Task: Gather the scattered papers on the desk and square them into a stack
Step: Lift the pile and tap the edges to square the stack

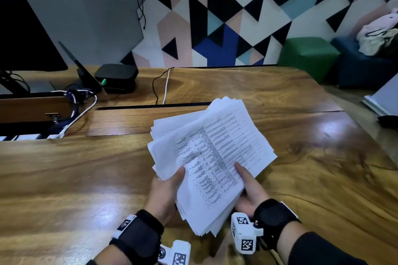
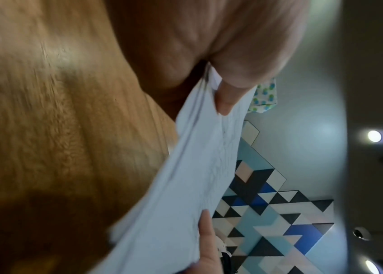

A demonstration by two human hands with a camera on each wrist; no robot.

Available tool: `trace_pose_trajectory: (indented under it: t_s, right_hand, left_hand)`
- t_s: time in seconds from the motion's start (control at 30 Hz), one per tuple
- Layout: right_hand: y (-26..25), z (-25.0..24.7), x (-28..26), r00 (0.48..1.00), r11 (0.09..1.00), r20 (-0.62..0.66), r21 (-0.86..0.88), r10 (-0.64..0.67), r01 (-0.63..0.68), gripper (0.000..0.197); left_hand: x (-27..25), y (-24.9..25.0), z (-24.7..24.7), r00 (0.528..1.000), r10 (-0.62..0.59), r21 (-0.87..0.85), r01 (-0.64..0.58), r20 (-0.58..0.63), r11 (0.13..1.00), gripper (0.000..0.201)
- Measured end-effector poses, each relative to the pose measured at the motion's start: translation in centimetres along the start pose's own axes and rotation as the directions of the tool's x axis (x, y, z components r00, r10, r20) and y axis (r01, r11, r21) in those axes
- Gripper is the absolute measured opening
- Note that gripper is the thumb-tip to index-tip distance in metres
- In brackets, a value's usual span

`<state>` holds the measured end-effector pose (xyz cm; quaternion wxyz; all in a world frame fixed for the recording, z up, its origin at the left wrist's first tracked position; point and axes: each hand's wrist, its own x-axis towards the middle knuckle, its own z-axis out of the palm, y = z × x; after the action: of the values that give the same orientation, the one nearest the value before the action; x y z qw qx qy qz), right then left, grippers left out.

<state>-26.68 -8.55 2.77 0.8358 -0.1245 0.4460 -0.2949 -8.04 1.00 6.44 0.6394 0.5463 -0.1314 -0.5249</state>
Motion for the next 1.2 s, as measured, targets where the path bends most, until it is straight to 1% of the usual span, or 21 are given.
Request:
trace_pose_trajectory:
  t_s: [0.07, 0.2, 0.23, 0.33, 0.4, 0.43, 0.5, 0.53, 0.57, 0.6, 0.63, 0.7, 0.77, 0.83, 0.9, 0.93, 0.97, 1.03, 1.1, 1.17, 1.2]
  right_hand:
    - [-1.0, -0.3, -0.3, 0.996, 0.996, 0.072, 0.071, -0.058, 0.053, 0.043]
    - [-3.3, -1.3, -0.4, 0.985, 0.986, 0.054, -0.039, -0.162, 0.164, 0.046]
    - [-3.9, -1.6, -0.5, 0.98, 0.978, 0.047, -0.066, -0.193, 0.196, 0.044]
    - [-5.5, -1.4, -1.2, 0.961, 0.95, 0.057, -0.147, -0.27, 0.276, 0.032]
    - [-6.6, -1.1, -1.6, 0.936, 0.912, 0.068, -0.21, -0.346, 0.353, 0.032]
    - [-7.1, -1.0, -1.7, 0.917, 0.882, 0.078, -0.254, -0.392, 0.398, 0.04]
    - [-7.9, -0.6, -1.9, 0.874, 0.789, 0.109, -0.39, -0.473, 0.475, 0.057]
    - [-8.1, -0.2, -1.9, 0.848, 0.731, 0.123, -0.454, -0.515, 0.51, 0.053]
    - [-8.1, 0.2, -2.1, 0.817, 0.675, 0.133, -0.499, -0.561, 0.544, 0.039]
    - [-8.0, 0.8, -2.3, 0.782, 0.626, 0.139, -0.522, -0.607, 0.579, 0.021]
    - [-7.9, 1.4, -2.5, 0.746, 0.59, 0.14, -0.525, -0.651, 0.613, 0.01]
    - [-7.6, 2.2, -3.1, 0.674, 0.525, 0.164, -0.507, -0.72, 0.684, 0.012]
    - [-7.5, 2.7, -3.6, 0.622, 0.477, 0.181, -0.492, -0.762, 0.728, 0.01]
    - [-7.6, 2.9, -4.0, 0.576, 0.428, 0.213, -0.483, -0.789, 0.764, 0.011]
    - [-7.8, 3.3, -4.5, 0.55, 0.393, 0.234, -0.488, -0.801, 0.78, 0.016]
    - [-8.0, 3.4, -4.9, 0.551, 0.384, 0.245, -0.499, -0.798, 0.777, 0.017]
    - [-8.3, 3.5, -5.2, 0.552, 0.373, 0.26, -0.508, -0.792, 0.776, 0.018]
    - [-8.9, 3.6, -5.7, 0.566, 0.372, 0.283, -0.519, -0.774, 0.77, 0.025]
    - [-9.7, 3.5, -6.0, 0.605, 0.42, 0.296, -0.501, -0.739, 0.757, 0.034]
    - [-10.5, 3.4, -6.3, 0.643, 0.458, 0.303, -0.498, -0.704, 0.736, 0.041]
    - [-10.8, 3.4, -6.4, 0.653, 0.463, 0.305, -0.505, -0.694, 0.728, 0.041]
  left_hand:
    - [-0.3, 0.2, -0.4, 0.999, 0.016, 0.043, -0.017, 0.034, 0.999, 0.034]
    - [0.3, 0.6, -2.1, 0.997, -0.061, 0.122, 0.055, 0.043, 0.991, 0.029]
    - [0.9, 0.9, -2.5, 0.997, -0.065, 0.104, 0.061, 0.032, 0.993, 0.028]
    - [2.7, 3.3, -2.9, 0.997, -0.071, -0.078, 0.073, 0.028, 0.994, 0.032]
    - [3.7, 5.5, -2.9, 0.994, -0.053, -0.051, 0.058, 0.091, 0.997, 0.027]
    - [4.0, 6.6, -2.6, 0.986, -0.046, 0.039, 0.04, 0.162, 0.998, 0.026]
    - [4.7, 7.5, -1.8, 0.959, -0.029, 0.328, -0.068, 0.283, 0.942, 0.043]
    - [4.9, 7.6, -1.1, 0.946, -0.001, 0.434, -0.147, 0.323, 0.889, 0.044]
    - [5.0, 7.6, -0.4, 0.94, 0.065, 0.495, -0.234, 0.335, 0.837, 0.037]
    - [4.9, 7.5, 0.4, 0.931, 0.156, 0.515, -0.317, 0.331, 0.796, 0.03]
    - [4.8, 7.4, 1.0, 0.917, 0.238, 0.505, -0.378, 0.32, 0.776, 0.027]
    - [4.1, 7.3, 1.7, 0.898, 0.323, 0.412, -0.427, 0.3, 0.805, 0.03]
    - [3.7, 6.8, 2.0, 0.887, 0.341, 0.35, -0.44, 0.31, 0.827, 0.037]
    - [3.1, 6.1, 2.3, 0.882, 0.338, 0.39, -0.453, 0.329, 0.802, 0.034]
    - [2.7, 5.9, 2.4, 0.871, 0.317, 0.462, -0.472, 0.374, 0.751, 0.017]
    - [2.6, 6.1, 2.4, 0.866, 0.305, 0.482, -0.479, 0.396, 0.734, 0.015]
    - [2.6, 6.4, 2.3, 0.868, 0.28, 0.471, -0.465, 0.411, 0.75, 0.017]
    - [2.4, 7.0, 1.9, 0.882, 0.181, 0.413, -0.375, 0.436, 0.83, 0.028]
    - [2.9, 6.8, 0.9, 0.895, 0.059, 0.415, -0.263, 0.443, 0.871, 0.054]
    - [2.8, 6.3, 0.0, 0.895, -0.089, 0.5, -0.159, 0.437, 0.851, 0.075]
    - [2.7, 6.0, -0.2, 0.887, -0.158, 0.534, -0.112, 0.434, 0.838, 0.073]
